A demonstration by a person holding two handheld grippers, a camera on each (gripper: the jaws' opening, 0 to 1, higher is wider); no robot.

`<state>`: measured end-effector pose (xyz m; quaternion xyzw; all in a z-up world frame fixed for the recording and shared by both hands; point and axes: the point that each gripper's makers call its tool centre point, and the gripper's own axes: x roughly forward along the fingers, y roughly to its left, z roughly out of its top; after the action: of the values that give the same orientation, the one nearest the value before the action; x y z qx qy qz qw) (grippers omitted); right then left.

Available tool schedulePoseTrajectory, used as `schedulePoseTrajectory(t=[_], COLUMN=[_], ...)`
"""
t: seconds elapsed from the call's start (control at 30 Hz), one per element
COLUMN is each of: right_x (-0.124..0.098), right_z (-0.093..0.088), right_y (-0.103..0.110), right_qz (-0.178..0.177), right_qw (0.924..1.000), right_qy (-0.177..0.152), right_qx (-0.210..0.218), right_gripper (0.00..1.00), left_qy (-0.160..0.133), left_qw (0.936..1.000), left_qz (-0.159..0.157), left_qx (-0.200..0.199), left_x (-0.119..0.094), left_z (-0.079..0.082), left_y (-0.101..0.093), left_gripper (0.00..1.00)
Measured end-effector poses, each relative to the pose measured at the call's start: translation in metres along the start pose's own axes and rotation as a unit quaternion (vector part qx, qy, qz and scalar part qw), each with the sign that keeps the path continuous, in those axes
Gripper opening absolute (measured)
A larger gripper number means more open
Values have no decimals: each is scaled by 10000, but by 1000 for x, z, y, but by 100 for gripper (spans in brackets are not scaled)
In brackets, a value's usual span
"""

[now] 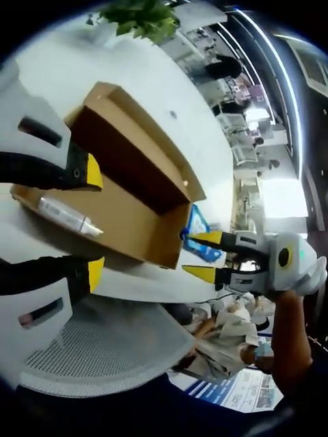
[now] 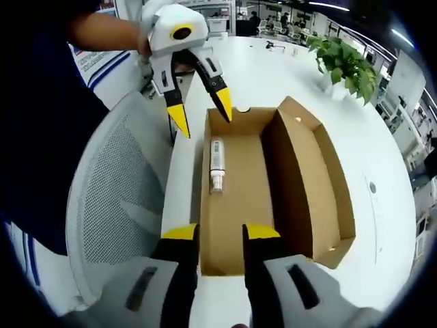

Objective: Operate the shoe box by opening the lid, removing the specified soft item, and placing it in the target area until the item is outside and the box remains undamaged.

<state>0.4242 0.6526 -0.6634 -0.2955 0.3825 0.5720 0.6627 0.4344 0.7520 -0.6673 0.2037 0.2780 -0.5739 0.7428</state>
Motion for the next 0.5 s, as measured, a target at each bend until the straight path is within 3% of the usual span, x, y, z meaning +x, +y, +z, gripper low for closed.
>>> schedulePoseTrajectory(t=[0.5], right_x=[57], right_z=[28], right_y=[-6], right_qz=[459], right_qw=[9988], right_qy=[-153], right_qx=[99], right_gripper=[21], left_qy=[-12], left_qw=[9999], left_qz=[16], left_qx=[-135], left_x=[4], left_z=[-8], left_y=[6], left_gripper=[35])
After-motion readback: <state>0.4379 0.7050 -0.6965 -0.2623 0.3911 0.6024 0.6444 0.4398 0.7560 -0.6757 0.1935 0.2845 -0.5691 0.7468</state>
